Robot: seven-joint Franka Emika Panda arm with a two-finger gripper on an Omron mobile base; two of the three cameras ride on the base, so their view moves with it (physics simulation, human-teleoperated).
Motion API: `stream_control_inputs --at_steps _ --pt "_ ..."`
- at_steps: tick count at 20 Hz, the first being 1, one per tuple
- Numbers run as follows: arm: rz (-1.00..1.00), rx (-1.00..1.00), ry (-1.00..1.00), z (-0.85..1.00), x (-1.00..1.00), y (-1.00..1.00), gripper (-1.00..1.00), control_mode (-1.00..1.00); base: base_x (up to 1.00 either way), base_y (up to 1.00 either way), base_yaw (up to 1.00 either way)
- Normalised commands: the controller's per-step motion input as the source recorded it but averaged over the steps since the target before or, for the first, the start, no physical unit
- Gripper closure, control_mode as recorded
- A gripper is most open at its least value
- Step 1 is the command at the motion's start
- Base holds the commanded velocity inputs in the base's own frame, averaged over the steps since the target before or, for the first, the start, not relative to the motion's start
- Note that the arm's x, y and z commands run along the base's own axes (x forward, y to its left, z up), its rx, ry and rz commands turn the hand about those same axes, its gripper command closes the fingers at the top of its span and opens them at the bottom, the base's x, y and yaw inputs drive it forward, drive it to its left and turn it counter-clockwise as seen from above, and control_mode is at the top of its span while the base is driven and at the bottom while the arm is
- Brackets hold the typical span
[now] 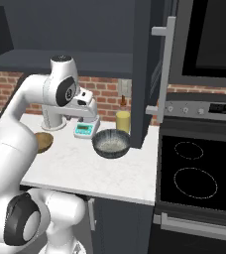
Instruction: Pick up the bowls on the counter and stack them on top of one another in the open cabinet. Place the smaller bowl on top of the larger bowl.
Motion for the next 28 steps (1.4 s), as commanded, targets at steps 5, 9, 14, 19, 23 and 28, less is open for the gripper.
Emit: stream_control_inputs --at_steps 5,9,14,19,23,28 --pt "0.01 -0.01 0.0 -0.09 -0.17 0.29 -1.0 -1.0 0.0 0.0 0.0" --pt "0.0 -0.04 0.0 -0.23 -0.04 1.0 -1.0 -1.0 0.0 0.0 0.0" --pt "0.0 -0.02 0.0 -0.3 -0.01 1.0 -1.0 -1.0 0.0 0.0 0.0" --pt "0.0 0.04 0.16 -0.53 0.14 0.99 -1.0 -1.0 0.0 0.0 0.0" --pt "0.0 0.11 0.25 -0.59 0.16 0.7 -1.0 -1.0 0.0 0.0 0.0" --pt "0.0 0.05 0.17 -0.54 0.2 0.43 -1.0 -1.0 0.0 0.0 0.0"
